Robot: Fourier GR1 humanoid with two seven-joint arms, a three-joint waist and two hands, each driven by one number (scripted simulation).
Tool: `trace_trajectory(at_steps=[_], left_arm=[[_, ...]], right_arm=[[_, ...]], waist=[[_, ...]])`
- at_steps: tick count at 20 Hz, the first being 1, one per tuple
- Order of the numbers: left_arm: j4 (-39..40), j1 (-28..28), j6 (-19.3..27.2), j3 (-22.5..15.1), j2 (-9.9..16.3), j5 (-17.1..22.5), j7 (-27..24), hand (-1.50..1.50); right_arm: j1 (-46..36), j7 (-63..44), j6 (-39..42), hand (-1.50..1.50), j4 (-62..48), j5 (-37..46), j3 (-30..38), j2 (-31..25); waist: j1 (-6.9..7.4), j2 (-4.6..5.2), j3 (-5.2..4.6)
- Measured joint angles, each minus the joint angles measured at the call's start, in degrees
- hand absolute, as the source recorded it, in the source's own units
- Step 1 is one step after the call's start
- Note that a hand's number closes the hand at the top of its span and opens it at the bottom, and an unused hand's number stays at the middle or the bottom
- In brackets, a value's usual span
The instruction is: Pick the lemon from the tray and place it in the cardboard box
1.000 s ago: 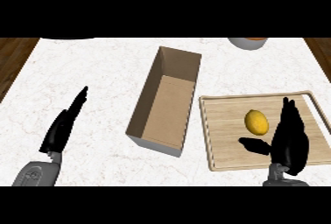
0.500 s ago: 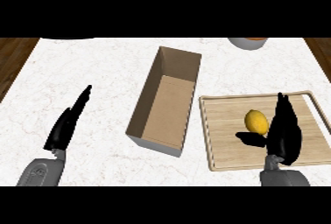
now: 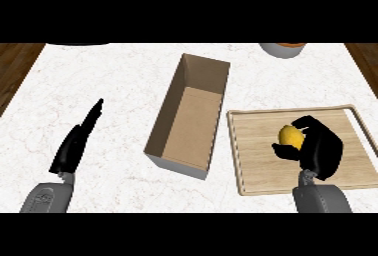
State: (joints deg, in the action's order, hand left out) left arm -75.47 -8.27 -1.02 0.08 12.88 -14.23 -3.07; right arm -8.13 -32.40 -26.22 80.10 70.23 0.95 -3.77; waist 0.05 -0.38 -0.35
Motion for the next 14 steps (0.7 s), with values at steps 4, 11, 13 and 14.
trace_trajectory(at_steps=[4, 11, 13, 14], left_arm=[[-1.7, 0.6, -0.5, 0.0, -0.2, -0.4, 1.1, 0.00], [-1.9, -0.8, -1.6, 0.4, -0.3, -0.3, 2.3, 0.00], [-2.1, -1.6, -2.4, -0.7, -0.6, -0.4, 2.0, 0.00], [-2.1, -2.1, -2.8, -1.2, -0.7, -0.6, 1.9, 0.00]], right_arm=[[0.3, -0.5, -2.7, 1.50, 0.1, 3.3, 0.4, -0.9], [-1.3, -7.1, 0.2, 1.50, 0.7, 12.9, -8.1, 1.6], [-3.6, -8.2, 4.3, 1.50, -1.7, 13.4, -14.4, 2.4], [-5.0, -8.3, 6.5, 1.50, -2.7, 13.3, -17.1, 2.4]], waist=[[-0.01, 0.13, 0.15], [1.05, 0.41, 0.21], [3.80, 0.88, 0.17], [5.28, 1.10, 0.03]])
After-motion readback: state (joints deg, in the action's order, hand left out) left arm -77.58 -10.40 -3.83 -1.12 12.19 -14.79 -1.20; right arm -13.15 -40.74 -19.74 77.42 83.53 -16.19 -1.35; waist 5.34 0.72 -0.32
